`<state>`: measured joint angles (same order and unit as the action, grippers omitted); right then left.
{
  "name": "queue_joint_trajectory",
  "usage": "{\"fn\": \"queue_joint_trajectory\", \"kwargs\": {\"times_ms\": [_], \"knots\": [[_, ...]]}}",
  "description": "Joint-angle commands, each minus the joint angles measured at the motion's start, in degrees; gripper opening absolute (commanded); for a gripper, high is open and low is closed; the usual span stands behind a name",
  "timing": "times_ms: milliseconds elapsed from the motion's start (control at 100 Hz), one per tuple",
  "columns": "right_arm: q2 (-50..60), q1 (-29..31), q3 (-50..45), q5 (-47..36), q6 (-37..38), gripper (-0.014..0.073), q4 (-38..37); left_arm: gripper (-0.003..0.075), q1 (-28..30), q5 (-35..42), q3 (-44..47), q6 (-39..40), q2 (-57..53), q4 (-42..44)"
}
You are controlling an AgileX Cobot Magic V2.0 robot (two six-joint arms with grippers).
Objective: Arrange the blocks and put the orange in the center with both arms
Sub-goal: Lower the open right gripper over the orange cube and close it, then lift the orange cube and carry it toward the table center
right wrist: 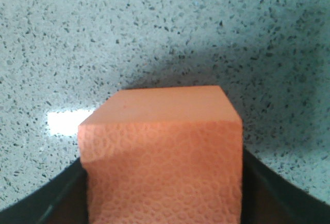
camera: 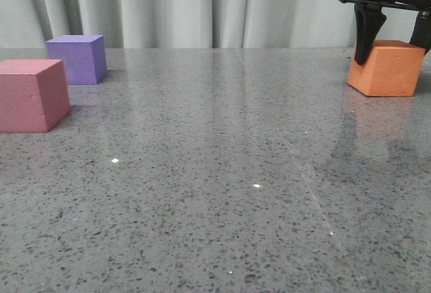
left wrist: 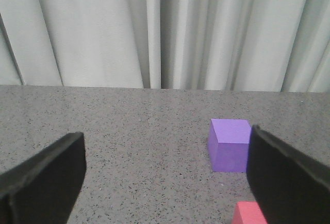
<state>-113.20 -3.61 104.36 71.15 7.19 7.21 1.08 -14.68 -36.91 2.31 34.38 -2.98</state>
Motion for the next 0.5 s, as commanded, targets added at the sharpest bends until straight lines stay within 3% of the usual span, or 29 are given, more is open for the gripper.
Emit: {"fn": "queue_joint_trajectory", "kwargs": {"times_ms": [0,350,490], "knots": [[2.92,0.14,1.87,0.15,-0.66,0.0181,0.34,0.0598,0.11,4.94,-2.07,0.29,0.37,-0.38],[2.98,-0.44,4.92,4.1,-0.6,0.0181,2.12,0.0598,0.11,4.94,-2.07,0.29,0.37,-0.38],[3.28,-2.75,9.33,4.87,3.71,0.0181,2.01,0.0598,0.11,4.94,-2.07,0.29,0.37,-0.38]]}}
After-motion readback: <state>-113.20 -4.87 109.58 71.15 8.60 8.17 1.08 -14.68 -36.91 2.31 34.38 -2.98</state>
